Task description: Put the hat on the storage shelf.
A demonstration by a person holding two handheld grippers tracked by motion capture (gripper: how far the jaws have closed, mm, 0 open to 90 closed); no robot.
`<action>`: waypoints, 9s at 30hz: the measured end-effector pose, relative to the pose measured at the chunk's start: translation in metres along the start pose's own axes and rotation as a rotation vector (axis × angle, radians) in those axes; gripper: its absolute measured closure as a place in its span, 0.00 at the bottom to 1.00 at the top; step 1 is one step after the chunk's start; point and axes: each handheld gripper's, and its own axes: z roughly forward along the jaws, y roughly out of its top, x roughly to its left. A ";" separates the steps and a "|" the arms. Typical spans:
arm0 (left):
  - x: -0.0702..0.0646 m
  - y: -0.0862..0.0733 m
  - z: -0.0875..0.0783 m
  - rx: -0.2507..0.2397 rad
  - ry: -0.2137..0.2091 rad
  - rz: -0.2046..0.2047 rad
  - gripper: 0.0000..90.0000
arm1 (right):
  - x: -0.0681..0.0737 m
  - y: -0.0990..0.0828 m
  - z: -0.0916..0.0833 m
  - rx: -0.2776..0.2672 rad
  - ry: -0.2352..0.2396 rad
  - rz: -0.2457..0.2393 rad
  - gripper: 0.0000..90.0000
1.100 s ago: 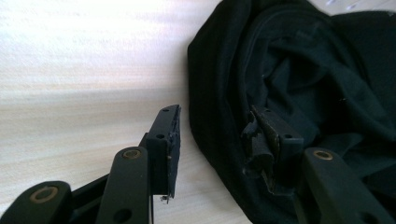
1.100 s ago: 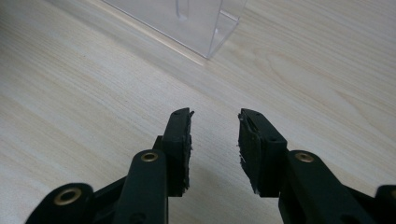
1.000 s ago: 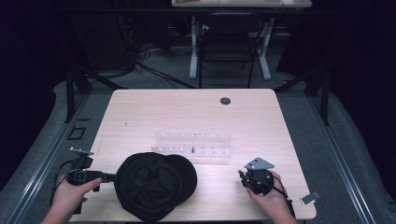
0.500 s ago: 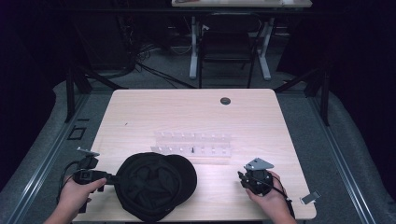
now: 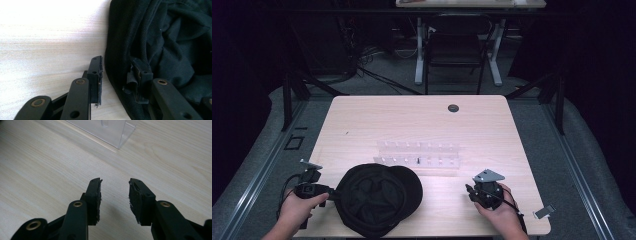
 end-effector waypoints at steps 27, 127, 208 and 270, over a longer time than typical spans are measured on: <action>0.005 0.004 -0.018 0.025 -0.189 -0.070 0.93 | -0.002 -0.001 0.001 0.000 0.010 0.018 0.67; -0.099 0.040 -0.156 -0.135 -0.555 -0.013 0.95 | -0.007 -0.001 -0.001 -0.010 0.017 0.035 0.66; -0.211 0.144 -0.133 -0.222 -0.482 0.029 0.95 | -0.015 -0.001 -0.004 -0.044 0.046 0.081 0.64; -0.256 0.154 -0.106 -0.242 -0.453 0.056 0.94 | 0.080 0.128 -0.008 -0.159 0.317 -0.173 0.84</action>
